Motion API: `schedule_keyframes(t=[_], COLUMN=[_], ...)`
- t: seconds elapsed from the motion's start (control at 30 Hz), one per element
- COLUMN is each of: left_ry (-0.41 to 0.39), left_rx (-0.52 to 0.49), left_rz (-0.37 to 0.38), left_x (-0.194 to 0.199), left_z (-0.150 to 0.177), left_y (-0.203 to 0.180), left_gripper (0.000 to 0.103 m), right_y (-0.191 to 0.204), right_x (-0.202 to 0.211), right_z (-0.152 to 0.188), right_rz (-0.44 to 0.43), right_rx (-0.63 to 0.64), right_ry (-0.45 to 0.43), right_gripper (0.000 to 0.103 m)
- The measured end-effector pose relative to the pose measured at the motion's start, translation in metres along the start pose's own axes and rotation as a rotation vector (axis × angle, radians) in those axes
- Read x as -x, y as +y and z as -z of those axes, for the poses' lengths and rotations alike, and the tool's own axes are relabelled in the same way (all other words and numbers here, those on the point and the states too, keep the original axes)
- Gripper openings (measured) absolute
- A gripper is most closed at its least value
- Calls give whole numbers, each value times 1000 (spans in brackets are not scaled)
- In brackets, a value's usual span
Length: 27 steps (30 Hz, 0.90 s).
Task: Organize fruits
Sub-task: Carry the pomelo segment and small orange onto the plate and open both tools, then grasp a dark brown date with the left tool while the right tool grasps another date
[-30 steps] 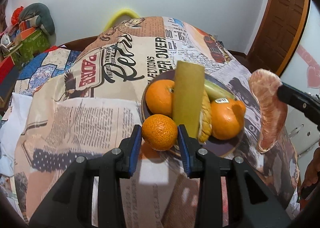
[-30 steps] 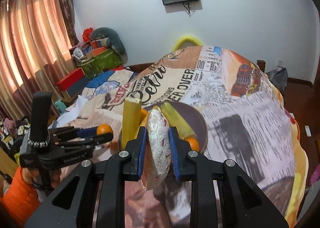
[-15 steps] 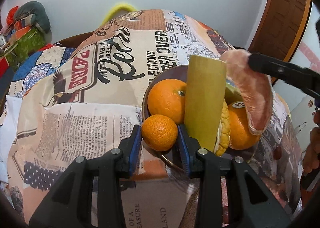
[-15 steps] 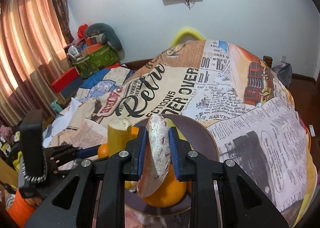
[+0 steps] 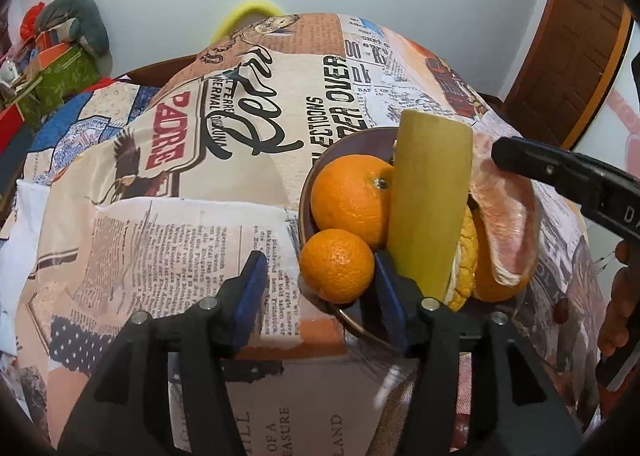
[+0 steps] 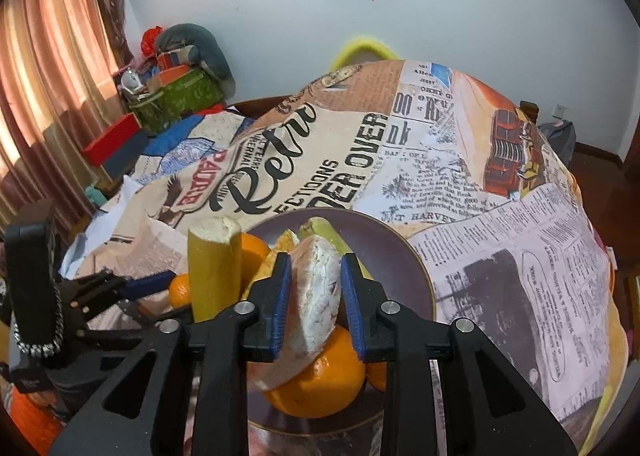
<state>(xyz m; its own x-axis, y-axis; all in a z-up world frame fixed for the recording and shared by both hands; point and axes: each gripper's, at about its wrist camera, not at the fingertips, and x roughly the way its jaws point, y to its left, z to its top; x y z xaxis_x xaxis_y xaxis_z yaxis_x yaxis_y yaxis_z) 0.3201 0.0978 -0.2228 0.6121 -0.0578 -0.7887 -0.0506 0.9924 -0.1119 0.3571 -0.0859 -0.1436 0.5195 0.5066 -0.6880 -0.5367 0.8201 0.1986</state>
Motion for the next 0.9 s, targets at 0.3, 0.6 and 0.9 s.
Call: schedule_keyframes(t=[0.3,0.6,0.9], left_ry=[-41,-120,-148], left_rx=[-6,-36,-39], left_rz=[6,18,24], left_x=[31,84,120], left_z=[2,6,25], left_y=[-8,-29,-44], left_gripper=[56,57,61], right_y=[-1,-1,-3], right_x=[23,74,118], right_z=[5,14,44], right_rz=[8,19,64], right_rx=[-1,-2,4], right_ry=[-20,-92,-117], right_gripper=[34,40,43])
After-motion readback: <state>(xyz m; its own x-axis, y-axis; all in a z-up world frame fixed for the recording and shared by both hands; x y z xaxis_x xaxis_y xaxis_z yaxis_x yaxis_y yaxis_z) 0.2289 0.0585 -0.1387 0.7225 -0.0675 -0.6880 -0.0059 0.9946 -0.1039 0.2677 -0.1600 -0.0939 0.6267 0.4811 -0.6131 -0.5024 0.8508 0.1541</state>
